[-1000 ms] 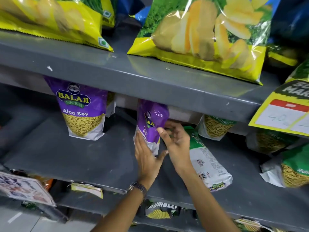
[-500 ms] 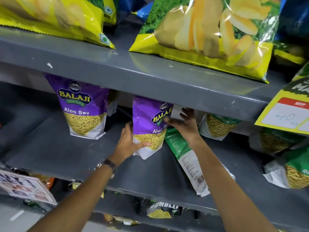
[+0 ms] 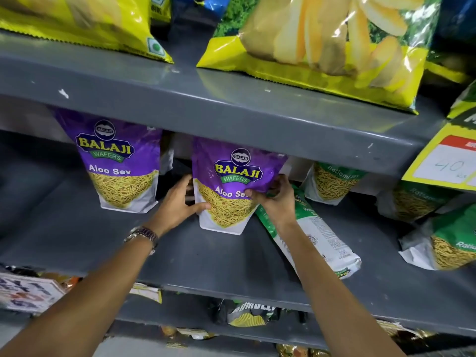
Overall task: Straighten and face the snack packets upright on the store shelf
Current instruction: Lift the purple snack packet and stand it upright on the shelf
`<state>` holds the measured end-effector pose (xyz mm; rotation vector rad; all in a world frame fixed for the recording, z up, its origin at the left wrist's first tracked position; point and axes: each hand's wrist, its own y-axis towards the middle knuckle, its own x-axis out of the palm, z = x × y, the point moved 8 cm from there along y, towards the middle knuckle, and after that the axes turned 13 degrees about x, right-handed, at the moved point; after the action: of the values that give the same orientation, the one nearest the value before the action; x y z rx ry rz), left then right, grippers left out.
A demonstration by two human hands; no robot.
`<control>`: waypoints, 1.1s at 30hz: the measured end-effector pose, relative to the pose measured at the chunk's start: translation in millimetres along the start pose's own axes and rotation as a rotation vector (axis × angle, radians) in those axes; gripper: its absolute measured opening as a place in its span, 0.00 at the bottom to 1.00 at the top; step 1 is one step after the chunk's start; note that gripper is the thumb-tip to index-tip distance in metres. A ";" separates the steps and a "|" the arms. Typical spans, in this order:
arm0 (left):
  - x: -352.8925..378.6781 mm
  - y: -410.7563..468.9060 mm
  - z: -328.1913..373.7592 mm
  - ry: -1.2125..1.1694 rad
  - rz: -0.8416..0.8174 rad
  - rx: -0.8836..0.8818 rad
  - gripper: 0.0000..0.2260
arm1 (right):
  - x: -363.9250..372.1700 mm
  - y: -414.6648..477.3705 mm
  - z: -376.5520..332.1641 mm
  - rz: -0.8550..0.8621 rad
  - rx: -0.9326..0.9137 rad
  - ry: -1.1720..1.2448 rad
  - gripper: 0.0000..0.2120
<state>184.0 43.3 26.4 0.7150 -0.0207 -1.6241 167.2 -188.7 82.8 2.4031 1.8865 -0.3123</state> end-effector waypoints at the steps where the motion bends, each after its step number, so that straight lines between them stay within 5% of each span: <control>1: 0.4 -1.3 -1.9 -0.055 0.011 -0.026 0.29 | -0.5 -2.0 1.2 0.022 -0.007 -0.003 0.25; 16: 6.5 -15.3 1.3 -0.159 0.226 -0.009 0.30 | 4.4 -0.9 3.6 -0.041 0.041 -0.003 0.26; 26: 19.8 -38.2 -6.8 -0.223 0.371 -0.107 0.43 | -2.9 -15.5 12.4 0.044 -0.002 0.051 0.24; 29: 41.2 -71.3 12.6 -0.369 0.591 -0.092 0.35 | -39.2 -26.3 20.2 0.133 -0.016 0.065 0.24; 33: 110.0 -84.0 44.1 -0.258 0.476 -0.198 0.18 | -109.6 -22.5 32.3 0.316 -0.062 -0.449 0.21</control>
<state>88.3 -55.7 -19.9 0.3116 -0.1999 -1.2278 116.9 -293.5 75.0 2.2927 1.2906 -0.6865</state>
